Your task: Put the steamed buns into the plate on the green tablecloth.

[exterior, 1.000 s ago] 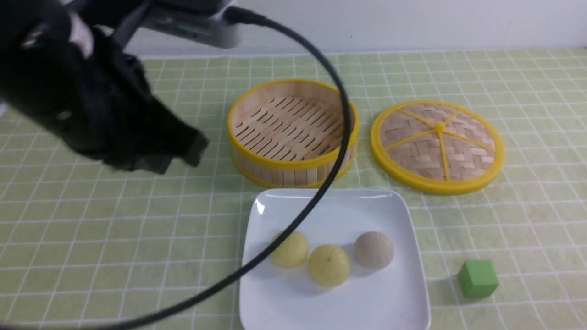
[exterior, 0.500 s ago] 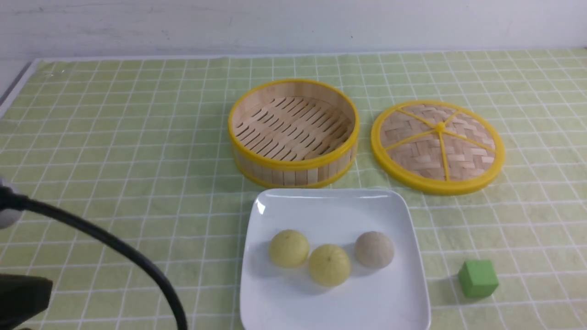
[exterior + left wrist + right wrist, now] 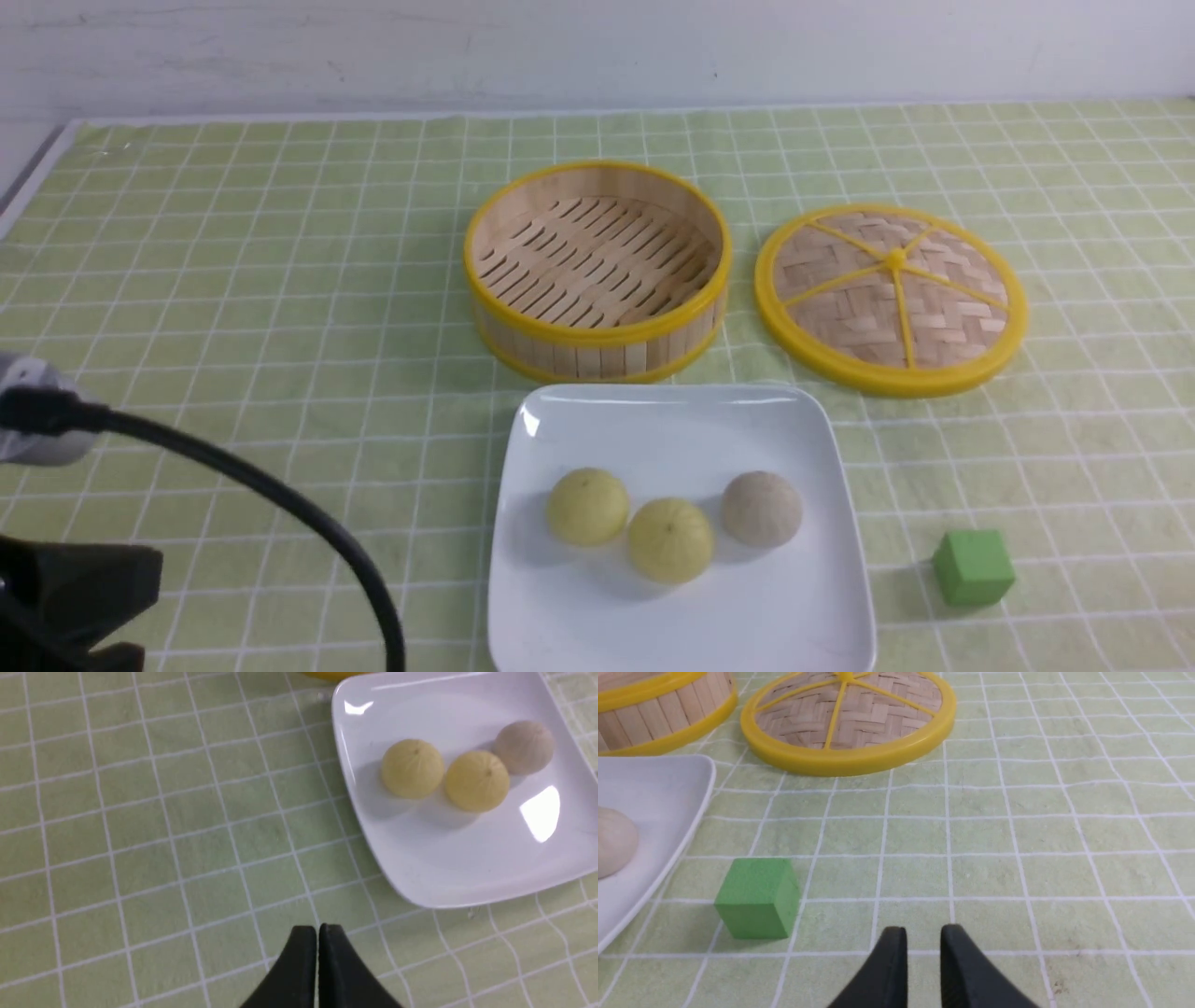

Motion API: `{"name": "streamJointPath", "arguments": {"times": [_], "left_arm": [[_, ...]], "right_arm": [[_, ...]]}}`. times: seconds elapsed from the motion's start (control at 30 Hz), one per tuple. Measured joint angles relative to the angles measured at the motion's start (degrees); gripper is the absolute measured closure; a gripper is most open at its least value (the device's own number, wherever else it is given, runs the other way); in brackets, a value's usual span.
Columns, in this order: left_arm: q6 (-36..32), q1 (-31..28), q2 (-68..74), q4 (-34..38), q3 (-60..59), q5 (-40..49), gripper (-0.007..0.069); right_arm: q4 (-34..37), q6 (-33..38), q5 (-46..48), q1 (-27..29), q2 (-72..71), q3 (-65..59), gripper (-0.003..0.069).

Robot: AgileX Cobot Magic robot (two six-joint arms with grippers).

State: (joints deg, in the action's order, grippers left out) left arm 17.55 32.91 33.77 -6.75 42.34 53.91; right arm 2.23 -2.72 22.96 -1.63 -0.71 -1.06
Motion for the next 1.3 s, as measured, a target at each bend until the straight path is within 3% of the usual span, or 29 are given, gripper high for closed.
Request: {"name": "streamJointPath", "arguments": {"times": [0.33, 0.5, 0.6, 0.73, 1.13, 1.3], "left_arm": [[0.05, 0.00, -7.28, 1.05, -2.49, 0.62, 0.0589], [2.40, 0.00, -10.61, -0.81, -10.54, -15.44, 0.0589], [7.04, 0.00, -10.74, -1.17, -18.08, -31.79, 0.0587], [8.70, 0.00, -10.74, -1.34, -23.18, -39.92, 0.0585], [7.62, 0.00, -10.74, -1.55, -27.74, -37.12, 0.0571], [4.87, -6.22, -11.71, -2.28, -29.21, -38.22, 0.0571]], "right_arm": [[-0.12, 0.00, 0.00, 2.08, 0.00, 0.00, 0.0513], [-0.12, 0.00, 0.00, 2.12, 0.00, 0.00, 0.0506], [-0.12, 0.00, 0.00, 2.19, 0.00, 0.00, 0.0503], [-0.12, 0.00, 0.00, 2.19, 0.00, 0.00, 0.0494], [-0.13, 0.00, 0.00, 2.19, 0.00, 0.00, 0.0478], [-0.13, 0.00, 0.00, 2.26, 0.00, 0.00, 0.0471]]}}
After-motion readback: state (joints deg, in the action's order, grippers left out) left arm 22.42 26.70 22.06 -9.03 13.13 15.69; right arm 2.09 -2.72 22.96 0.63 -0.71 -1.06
